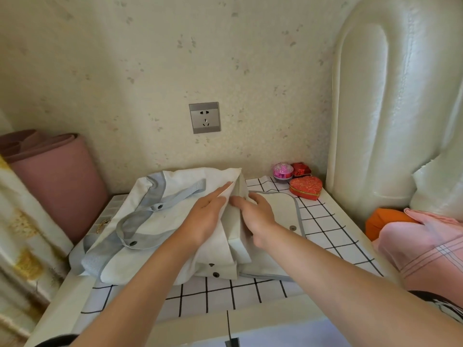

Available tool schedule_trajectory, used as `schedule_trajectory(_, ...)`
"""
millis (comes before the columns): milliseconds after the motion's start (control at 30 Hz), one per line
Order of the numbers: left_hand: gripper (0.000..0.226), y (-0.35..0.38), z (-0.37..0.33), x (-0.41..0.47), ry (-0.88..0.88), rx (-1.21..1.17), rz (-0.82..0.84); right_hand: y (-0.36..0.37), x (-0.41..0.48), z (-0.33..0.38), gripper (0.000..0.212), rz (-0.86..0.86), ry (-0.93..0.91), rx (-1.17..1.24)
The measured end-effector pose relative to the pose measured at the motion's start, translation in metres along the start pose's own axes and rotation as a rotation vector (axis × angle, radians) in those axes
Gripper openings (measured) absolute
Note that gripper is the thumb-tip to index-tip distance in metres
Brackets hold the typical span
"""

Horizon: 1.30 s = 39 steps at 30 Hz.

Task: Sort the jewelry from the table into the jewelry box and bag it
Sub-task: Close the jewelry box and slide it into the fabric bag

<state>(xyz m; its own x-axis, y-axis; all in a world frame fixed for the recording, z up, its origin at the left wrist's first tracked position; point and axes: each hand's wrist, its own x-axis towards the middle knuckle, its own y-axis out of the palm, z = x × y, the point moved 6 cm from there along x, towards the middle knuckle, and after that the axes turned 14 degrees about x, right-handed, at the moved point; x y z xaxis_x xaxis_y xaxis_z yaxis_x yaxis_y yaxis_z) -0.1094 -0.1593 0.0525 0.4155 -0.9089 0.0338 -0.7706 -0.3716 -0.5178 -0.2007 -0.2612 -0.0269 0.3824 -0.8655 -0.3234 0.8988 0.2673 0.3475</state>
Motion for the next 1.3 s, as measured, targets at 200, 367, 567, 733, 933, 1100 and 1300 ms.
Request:
schedule_trajectory(200,0.041,-0.023,-0.008,-0.001,0.031,-0.003,-0.012,0.041,-0.011,-0.008,0.068,0.077,-0.023,0.053)
schedule_trajectory(367,0.04,-0.026,-0.009,-0.014,-0.002,0.042,-0.015,0.067,-0.014,-0.04,0.07,0.153,0.081,0.091)
schedule_trajectory(567,0.033,-0.036,0.001,-0.012,-0.048,0.07,-0.039,0.067,-0.005,-0.044,0.079,0.165,0.159,-0.179)
schedule_trajectory(733,0.037,-0.031,0.007,-0.006,-0.018,0.059,0.02,0.045,0.003,-0.014,0.027,0.247,0.038,-0.422)
schedule_trajectory(933,0.037,-0.004,0.019,0.005,0.016,0.396,0.24,-0.007,0.001,0.03,0.028,0.094,-0.299,-0.999)
schedule_trajectory(1100,0.034,0.009,0.022,0.012,0.078,0.657,0.257,-0.043,-0.01,0.044,0.035,-0.004,-0.364,-1.278)
schedule_trajectory(1300,0.061,0.019,0.044,0.018,0.152,1.11,0.18,-0.081,-0.013,0.029,0.057,-0.032,-0.15,-1.603)
